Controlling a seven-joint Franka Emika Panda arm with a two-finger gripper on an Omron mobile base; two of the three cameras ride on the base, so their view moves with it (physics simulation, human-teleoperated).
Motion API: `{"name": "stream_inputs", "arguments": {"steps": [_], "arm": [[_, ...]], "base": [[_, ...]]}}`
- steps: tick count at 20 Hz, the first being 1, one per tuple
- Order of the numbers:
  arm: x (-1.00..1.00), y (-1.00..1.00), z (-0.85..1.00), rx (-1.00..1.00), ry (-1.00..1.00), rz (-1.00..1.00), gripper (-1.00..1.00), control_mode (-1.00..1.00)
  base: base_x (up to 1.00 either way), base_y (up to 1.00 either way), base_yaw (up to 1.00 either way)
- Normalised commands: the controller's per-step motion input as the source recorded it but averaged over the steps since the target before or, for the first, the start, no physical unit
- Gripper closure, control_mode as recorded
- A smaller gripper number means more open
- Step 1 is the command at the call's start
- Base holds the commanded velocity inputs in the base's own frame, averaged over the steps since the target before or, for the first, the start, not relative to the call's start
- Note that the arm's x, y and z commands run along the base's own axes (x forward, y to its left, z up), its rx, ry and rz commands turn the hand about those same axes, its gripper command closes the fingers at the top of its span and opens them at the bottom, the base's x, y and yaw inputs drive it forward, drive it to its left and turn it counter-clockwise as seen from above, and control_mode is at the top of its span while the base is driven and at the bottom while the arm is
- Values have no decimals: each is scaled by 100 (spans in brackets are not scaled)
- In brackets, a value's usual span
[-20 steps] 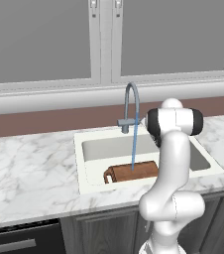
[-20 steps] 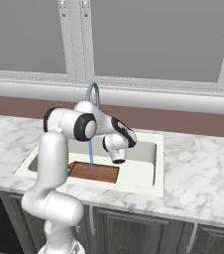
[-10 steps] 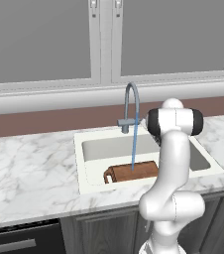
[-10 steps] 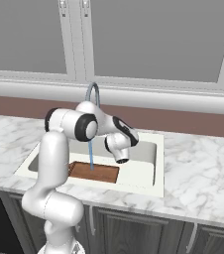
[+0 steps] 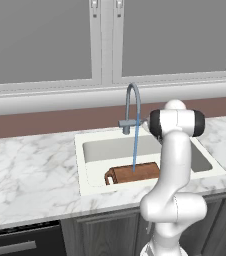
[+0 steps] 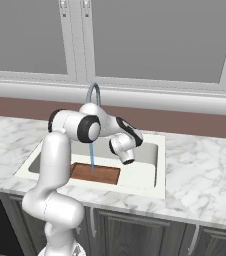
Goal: Turn on the sink faucet with hot water and rinse the cutting board for ten seconds, then turn off the faucet. Push the cutting board to reach the water if necessary.
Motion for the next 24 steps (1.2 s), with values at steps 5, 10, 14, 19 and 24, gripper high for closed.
{"name": "stream_inputs", "arguments": {"steps": [5, 10, 14, 19, 24], "arm": [[0, 0, 0, -8, -5, 5, -100, -100], [0, 0, -1, -7, -2, 5, -100, -100], [0, 0, 0, -7, -9, 7, -100, -100], [0, 0, 0, -6, -4, 7, -100, -100], [0, 0, -3, -2, 0, 7, -100, -100]], "base": [[0, 0, 0], [0, 0, 0], [0, 0, 0], [0, 0, 0], [0, 0, 0]]}}
